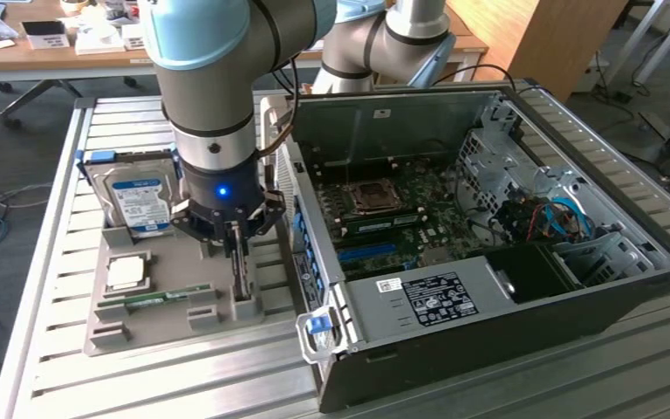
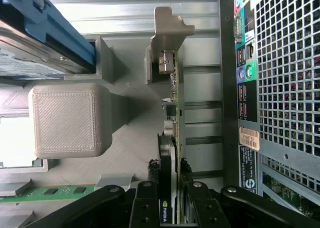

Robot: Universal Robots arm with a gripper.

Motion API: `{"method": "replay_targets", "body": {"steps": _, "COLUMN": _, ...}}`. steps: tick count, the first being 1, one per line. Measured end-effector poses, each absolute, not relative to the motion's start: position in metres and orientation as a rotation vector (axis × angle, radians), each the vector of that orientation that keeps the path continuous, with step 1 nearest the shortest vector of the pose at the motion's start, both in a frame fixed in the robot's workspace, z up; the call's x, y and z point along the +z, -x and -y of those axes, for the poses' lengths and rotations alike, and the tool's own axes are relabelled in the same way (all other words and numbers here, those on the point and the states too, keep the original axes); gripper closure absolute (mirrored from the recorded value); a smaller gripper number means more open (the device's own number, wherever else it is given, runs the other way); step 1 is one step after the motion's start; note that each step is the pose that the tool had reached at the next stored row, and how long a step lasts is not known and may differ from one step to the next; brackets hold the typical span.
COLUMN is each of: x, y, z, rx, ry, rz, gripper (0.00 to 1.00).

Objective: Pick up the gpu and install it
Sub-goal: 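Pick up the gpu and move the gpu toward the slot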

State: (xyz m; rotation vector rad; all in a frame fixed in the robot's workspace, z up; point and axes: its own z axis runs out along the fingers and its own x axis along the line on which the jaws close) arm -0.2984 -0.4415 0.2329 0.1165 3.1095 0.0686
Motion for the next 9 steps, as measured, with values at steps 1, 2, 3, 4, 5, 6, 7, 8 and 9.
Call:
{"method": "replay_targets", "body": {"steps": 1, "x": 0.2329, "y": 0.2984, "z": 0.4415, "rx": 0.069, "ry": -0.116, "rz": -3.109, "gripper": 0.73}}
{"method": "replay_targets", "body": {"steps": 2, "x": 0.2329, "y": 0.2984, "z": 0.4415, "rx": 0.069, "ry": -0.116, "rz": -3.109, "gripper": 0.73}}
{"method": "replay_targets", "body": {"steps": 3, "x": 0.2329, "y": 0.2984, "z": 0.4415, "rx": 0.069, "ry": -0.115, "rz": -3.11, "gripper": 0.73}}
{"method": "replay_targets", "body": {"steps": 4, "x": 0.2329, "y": 0.2984, "z": 0.4415, "rx": 0.069, "ry": -0.109, "rz": -3.11, "gripper": 0.73}}
{"method": "replay_targets", "body": {"steps": 5, "x": 0.2329, "y": 0.2985, "z": 0.4415, "rx": 0.069, "ry": -0.1, "rz": -3.11, "gripper": 0.73}}
{"method": "replay_targets", "body": {"steps": 6, "x": 0.2329, "y": 0.2985, "z": 0.4415, "rx": 0.069, "ry": -0.088, "rz": -3.111, "gripper": 0.73}}
{"method": "replay_targets", "body": {"steps": 7, "x": 0.2329, "y": 0.2984, "z": 0.4415, "rx": 0.069, "ry": -0.078, "rz": -3.111, "gripper": 0.73}}
{"method": "replay_targets", "body": {"steps": 8, "x": 0.2329, "y": 0.2984, "z": 0.4415, "rx": 0.069, "ry": -0.069, "rz": -3.112, "gripper": 0.73}}
{"method": "replay_targets", "body": {"steps": 9, "x": 0.2329, "y": 0.2984, "z": 0.4415, "rx": 0.069, "ry": -0.062, "rz": -3.112, "gripper": 0.73}}
